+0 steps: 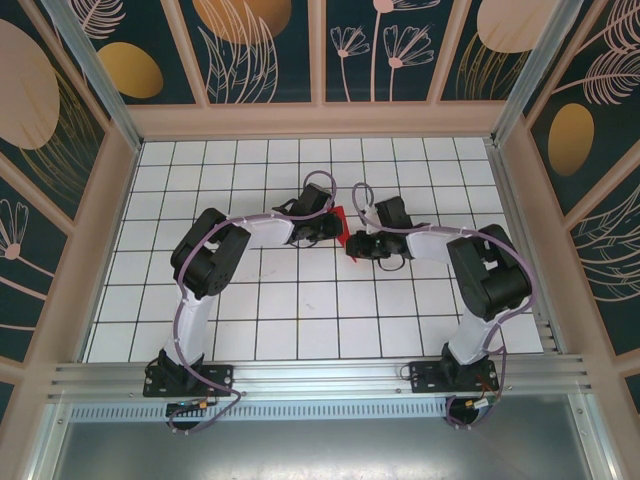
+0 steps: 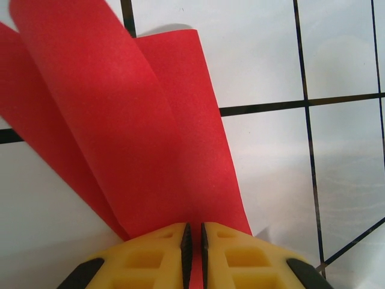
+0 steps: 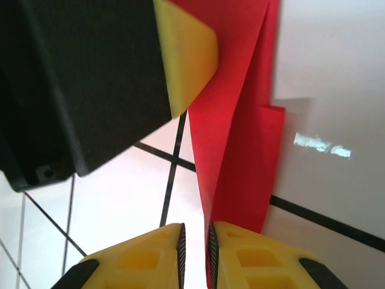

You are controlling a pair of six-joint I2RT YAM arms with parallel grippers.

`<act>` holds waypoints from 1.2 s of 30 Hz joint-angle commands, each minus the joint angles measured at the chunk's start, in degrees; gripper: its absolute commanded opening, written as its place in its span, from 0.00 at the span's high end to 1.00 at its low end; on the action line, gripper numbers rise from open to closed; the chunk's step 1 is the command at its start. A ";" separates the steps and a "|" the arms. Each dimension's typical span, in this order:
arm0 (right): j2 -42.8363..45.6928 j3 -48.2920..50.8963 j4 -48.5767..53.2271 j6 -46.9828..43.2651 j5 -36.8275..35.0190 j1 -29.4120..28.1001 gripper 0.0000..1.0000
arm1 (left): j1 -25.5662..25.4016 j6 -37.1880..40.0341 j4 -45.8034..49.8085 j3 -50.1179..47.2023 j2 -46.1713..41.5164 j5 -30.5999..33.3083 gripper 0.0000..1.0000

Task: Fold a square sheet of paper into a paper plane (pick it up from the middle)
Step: Fold the wing for the fifth time at the center of the table.

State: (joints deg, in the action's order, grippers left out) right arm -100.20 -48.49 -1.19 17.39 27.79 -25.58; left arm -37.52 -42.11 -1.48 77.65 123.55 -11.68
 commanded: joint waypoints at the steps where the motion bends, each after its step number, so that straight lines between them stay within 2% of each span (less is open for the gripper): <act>1: -0.69 -1.85 2.44 -3.16 -5.41 -1.00 0.78 | 0.50 1.46 4.73 -0.66 4.77 4.73 0.82; 6: -0.53 -1.61 2.79 -3.58 -7.88 -1.06 0.78 | 0.45 1.75 4.86 -0.61 4.77 4.82 0.82; 13: -1.69 -0.98 2.30 -4.82 -6.97 -1.08 0.79 | 0.45 2.03 5.34 0.30 4.95 4.75 0.82; 18: -1.93 -0.42 1.56 -4.64 -5.58 -0.41 0.87 | 0.51 2.40 6.02 1.08 4.93 5.16 0.81; 23: -0.77 1.31 -1.11 -2.72 0.68 1.79 0.95 | 0.51 3.33 7.02 2.65 3.97 5.41 0.81; 28: -0.42 2.35 -4.13 -0.04 8.70 3.56 0.99 | 0.45 4.40 6.30 4.01 0.79 4.84 0.78; 36: -2.25 2.20 -6.10 3.67 13.40 4.12 0.99 | 0.48 1.26 -5.45 -2.52 -5.86 -2.48 0.75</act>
State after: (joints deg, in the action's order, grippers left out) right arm -101.14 -47.07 -5.61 18.92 37.32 -22.00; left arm -37.45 -39.68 -1.98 77.17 121.08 -12.03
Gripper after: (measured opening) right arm 0.070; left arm 0.251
